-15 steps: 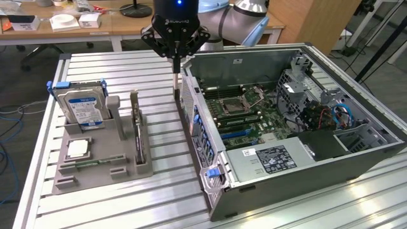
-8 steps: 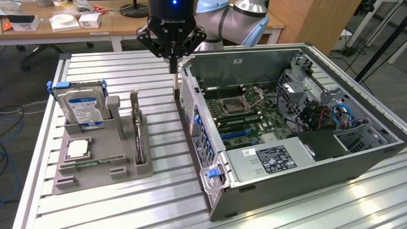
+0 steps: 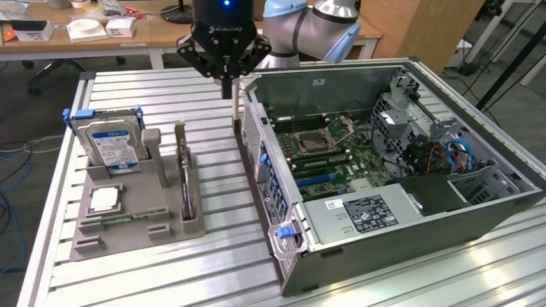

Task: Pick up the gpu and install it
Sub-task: 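Reach for the gpu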

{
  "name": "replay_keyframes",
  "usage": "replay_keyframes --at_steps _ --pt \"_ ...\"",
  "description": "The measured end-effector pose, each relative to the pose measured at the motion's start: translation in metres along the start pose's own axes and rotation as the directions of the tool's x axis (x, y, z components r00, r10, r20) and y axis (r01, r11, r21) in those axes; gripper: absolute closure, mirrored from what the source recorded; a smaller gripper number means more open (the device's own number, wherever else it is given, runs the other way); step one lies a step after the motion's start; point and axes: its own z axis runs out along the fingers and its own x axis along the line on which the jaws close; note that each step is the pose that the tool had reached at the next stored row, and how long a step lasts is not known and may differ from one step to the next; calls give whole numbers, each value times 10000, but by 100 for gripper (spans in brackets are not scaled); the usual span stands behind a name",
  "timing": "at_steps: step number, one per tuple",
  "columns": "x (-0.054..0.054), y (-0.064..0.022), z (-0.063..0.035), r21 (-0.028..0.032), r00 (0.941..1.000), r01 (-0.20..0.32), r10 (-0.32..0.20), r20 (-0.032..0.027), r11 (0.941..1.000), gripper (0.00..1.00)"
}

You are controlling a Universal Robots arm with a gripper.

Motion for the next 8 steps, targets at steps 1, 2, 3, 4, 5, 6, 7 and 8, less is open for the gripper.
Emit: replay_keyframes --at_steps 1,2,3,4,5,6,7,8 --pt "11 -1 0 0 10000 0 0 0 10000 89" --pt "22 -2 0 0 10000 1 -1 0 10000 89" --pt "33 -3 -1 0 10000 1 -1 0 10000 89" --pt "46 -4 -1 0 10000 1 -1 0 10000 89" --pt "57 -4 -1 0 10000 0 0 0 10000 89" --pt "68 -5 -1 0 10000 1 -1 0 10000 89" --pt "79 -6 -2 0 10000 1 -1 0 10000 89" --pt "90 -7 -2 0 10000 1 -1 0 10000 89"
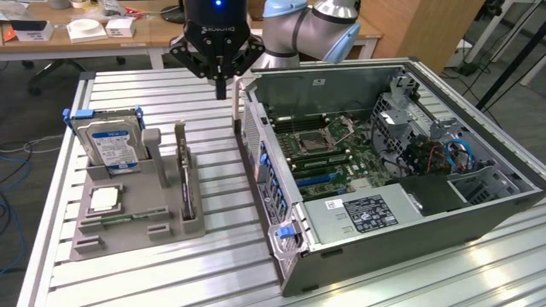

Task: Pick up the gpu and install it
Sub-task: 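Reach for the gpu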

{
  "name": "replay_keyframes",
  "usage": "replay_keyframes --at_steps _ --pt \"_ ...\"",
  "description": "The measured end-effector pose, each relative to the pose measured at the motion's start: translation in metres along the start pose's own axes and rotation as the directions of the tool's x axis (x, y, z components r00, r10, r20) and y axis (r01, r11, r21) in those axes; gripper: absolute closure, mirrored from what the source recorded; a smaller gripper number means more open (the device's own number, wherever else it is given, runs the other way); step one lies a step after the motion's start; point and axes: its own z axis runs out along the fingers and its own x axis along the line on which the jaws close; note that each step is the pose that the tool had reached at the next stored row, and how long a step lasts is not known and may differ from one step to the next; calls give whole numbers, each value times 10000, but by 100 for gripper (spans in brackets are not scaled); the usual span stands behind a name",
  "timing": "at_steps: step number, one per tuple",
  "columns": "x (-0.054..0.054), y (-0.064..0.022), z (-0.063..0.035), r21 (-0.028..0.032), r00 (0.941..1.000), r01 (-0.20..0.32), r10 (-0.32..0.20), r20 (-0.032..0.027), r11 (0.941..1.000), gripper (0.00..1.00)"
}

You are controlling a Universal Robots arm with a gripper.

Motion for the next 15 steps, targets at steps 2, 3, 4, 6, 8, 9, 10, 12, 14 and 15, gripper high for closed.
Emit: replay_keyframes --at_steps 2,3,4,6,8,9,10,12,14,15 --pt "22 -2 -1 0 10000 1 -1 -1 10000 89" --pt "33 -3 -1 0 10000 0 0 0 10000 89" --pt "44 -3 -1 0 10000 0 0 0 10000 89" --pt "65 -5 -1 0 10000 0 0 0 10000 89" --pt "86 -6 -1 0 10000 -1 1 0 10000 89" --pt "95 -7 -1 0 10000 0 0 0 10000 89" --pt "104 -8 -1 0 10000 0 0 0 10000 89" --pt "122 -9 -2 1 10000 -1 1 -1 10000 89" --pt "144 -11 -2 0 10000 0 0 0 10000 89" --pt "157 -12 -2 0 10000 1 -1 0 10000 89"
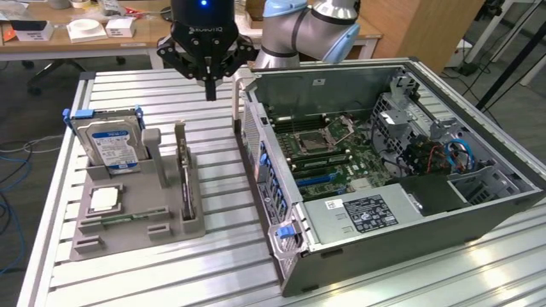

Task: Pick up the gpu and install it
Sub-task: 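Reach for the gpu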

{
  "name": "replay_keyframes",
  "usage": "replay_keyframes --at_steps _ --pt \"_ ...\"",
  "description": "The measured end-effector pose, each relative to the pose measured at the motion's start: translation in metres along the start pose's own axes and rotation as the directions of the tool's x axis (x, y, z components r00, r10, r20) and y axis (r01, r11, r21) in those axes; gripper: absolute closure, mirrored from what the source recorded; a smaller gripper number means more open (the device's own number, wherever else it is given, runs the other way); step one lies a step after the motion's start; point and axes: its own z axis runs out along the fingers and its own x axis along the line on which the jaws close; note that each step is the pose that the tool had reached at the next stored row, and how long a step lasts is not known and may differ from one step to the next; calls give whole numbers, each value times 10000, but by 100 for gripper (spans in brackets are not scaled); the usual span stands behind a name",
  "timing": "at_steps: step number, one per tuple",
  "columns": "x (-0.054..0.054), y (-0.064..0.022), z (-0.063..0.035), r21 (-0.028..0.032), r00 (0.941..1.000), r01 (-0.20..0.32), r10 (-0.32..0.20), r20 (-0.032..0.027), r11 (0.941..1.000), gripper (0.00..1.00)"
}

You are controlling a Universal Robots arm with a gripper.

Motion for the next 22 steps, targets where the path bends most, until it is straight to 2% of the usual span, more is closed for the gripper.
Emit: replay_keyframes --at_steps 22 --pt "275 -45 -8 1 10000 -1 1 0 10000 89"
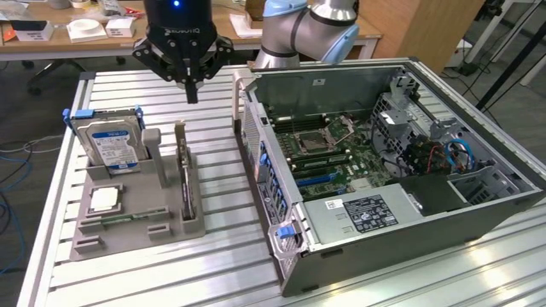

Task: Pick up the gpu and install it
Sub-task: 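Reach for the gpu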

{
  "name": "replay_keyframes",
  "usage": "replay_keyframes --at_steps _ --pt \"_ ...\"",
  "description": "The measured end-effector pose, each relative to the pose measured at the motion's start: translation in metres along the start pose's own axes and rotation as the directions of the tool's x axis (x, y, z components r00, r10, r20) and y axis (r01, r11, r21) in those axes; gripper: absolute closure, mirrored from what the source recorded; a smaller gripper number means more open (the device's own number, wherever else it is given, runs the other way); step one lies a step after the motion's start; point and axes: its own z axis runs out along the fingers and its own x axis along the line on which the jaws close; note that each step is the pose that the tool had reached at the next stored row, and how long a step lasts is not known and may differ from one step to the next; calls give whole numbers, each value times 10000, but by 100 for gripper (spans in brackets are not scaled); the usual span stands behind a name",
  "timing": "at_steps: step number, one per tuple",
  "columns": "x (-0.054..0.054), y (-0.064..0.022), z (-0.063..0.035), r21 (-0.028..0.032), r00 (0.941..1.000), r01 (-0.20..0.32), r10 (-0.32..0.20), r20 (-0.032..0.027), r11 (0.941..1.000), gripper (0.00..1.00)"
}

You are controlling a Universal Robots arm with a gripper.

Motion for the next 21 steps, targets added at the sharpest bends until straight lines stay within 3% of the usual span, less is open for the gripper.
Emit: replay_keyframes --at_steps 21 --pt "206 -20 -6 0 10000 0 0 0 10000 89"
